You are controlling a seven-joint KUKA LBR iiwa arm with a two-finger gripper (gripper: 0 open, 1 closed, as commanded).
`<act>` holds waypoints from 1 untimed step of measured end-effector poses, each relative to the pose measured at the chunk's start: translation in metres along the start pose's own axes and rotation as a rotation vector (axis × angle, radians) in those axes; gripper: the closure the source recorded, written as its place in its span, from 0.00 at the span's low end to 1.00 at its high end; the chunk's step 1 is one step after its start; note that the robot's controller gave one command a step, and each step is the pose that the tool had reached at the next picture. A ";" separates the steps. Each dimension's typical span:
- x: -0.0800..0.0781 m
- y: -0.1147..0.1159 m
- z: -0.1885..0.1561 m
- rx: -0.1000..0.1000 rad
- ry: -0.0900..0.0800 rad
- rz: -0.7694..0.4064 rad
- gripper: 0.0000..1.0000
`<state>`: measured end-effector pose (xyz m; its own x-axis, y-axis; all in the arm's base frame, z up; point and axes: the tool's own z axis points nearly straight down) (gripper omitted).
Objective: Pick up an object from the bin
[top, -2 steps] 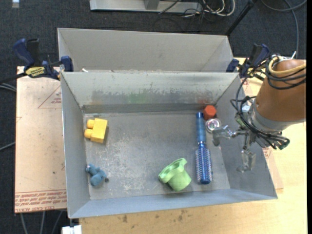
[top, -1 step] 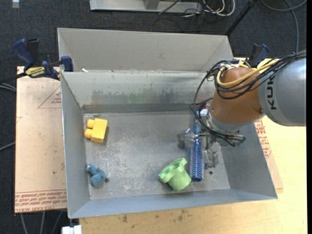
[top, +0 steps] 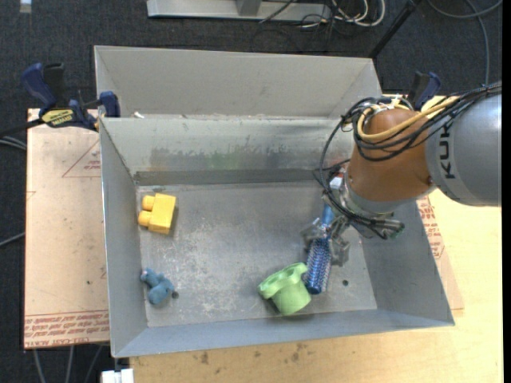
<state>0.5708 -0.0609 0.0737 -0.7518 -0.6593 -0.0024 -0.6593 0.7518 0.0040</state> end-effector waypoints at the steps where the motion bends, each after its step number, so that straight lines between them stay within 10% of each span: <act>1: 0.024 0.021 -0.137 0.009 -0.003 -0.043 1.00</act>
Offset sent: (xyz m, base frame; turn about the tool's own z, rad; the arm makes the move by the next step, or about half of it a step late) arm -0.0328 -0.0013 0.1335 -0.0458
